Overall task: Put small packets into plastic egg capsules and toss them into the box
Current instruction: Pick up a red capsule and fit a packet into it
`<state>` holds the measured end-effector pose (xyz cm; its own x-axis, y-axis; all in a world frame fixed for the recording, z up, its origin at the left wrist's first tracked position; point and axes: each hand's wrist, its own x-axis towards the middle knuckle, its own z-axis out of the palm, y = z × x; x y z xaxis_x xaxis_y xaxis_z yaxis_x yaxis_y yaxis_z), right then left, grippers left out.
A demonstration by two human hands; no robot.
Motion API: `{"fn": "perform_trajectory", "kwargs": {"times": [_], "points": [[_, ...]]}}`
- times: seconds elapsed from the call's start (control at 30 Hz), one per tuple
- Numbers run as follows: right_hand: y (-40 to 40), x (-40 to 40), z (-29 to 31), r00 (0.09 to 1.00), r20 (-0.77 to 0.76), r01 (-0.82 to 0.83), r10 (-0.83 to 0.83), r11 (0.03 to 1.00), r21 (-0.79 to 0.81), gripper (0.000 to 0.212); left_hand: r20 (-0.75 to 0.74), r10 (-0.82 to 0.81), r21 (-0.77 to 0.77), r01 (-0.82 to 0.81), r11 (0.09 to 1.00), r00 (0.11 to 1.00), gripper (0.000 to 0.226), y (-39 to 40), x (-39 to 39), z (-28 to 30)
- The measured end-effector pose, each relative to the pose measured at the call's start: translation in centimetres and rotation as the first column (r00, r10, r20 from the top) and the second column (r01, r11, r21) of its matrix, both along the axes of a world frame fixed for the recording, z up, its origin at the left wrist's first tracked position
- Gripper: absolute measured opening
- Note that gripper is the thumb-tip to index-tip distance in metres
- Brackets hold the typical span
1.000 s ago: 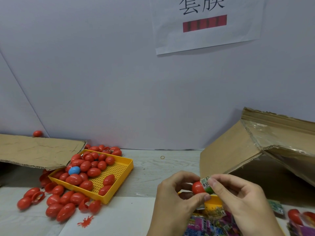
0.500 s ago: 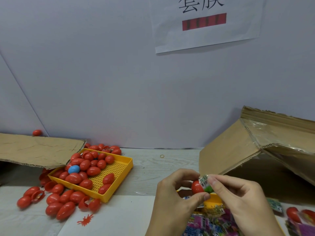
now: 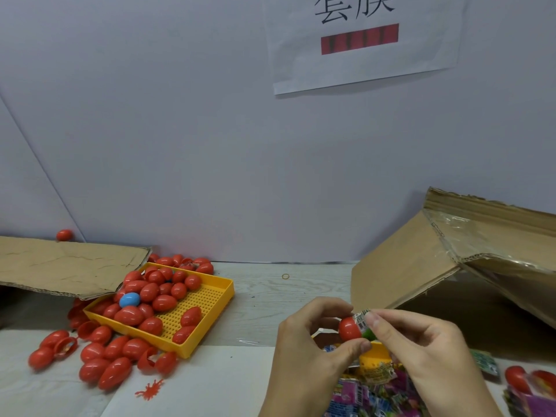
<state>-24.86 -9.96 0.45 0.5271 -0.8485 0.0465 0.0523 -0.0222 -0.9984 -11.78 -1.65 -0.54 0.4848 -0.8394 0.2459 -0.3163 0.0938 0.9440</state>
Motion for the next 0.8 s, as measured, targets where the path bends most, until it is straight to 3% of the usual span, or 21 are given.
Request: {"fn": "perform_trajectory", "kwargs": {"times": [0.1,0.23,0.33,0.6,0.7,0.8], "points": [[-0.1,0.2,-0.3,1.0,0.003,0.0,0.0,1.0,0.009,0.03,0.005,-0.002,0.003,0.002,1.0,1.0,0.035,0.0,0.0,0.1],[-0.4,0.4,-1.0,0.999,0.043,-0.029,0.025,0.994,0.102,0.031,0.017,-0.002,0.01,0.001,1.0,1.0,0.036,0.0,0.0,0.2],[-0.5,0.3,-1.0,0.999,0.02,-0.046,0.044,0.995,0.086,0.026,0.026,0.005,0.01,-0.005,1.0,1.0,0.035,0.1,0.0,0.2],[0.3,0.4,-0.6,0.999,-0.036,0.034,-0.039,0.989,-0.142,0.014,0.023,0.037,-0.022,-0.036,0.999,0.999,0.026,-0.2,-0.1,-0.1],[0.5,0.4,-0.8,0.991,-0.089,0.062,-0.101,0.93,-0.362,0.038,-0.048,0.091,-0.042,-0.093,0.995,0.995,0.023,-0.3,-0.1,0.0],[0.9,0.8,-1.0,0.971,-0.141,0.068,-0.191,0.793,-0.606,0.062,-0.087,0.112,-0.042,-0.116,0.992,0.99,0.024,-0.4,0.0,0.3]]}}
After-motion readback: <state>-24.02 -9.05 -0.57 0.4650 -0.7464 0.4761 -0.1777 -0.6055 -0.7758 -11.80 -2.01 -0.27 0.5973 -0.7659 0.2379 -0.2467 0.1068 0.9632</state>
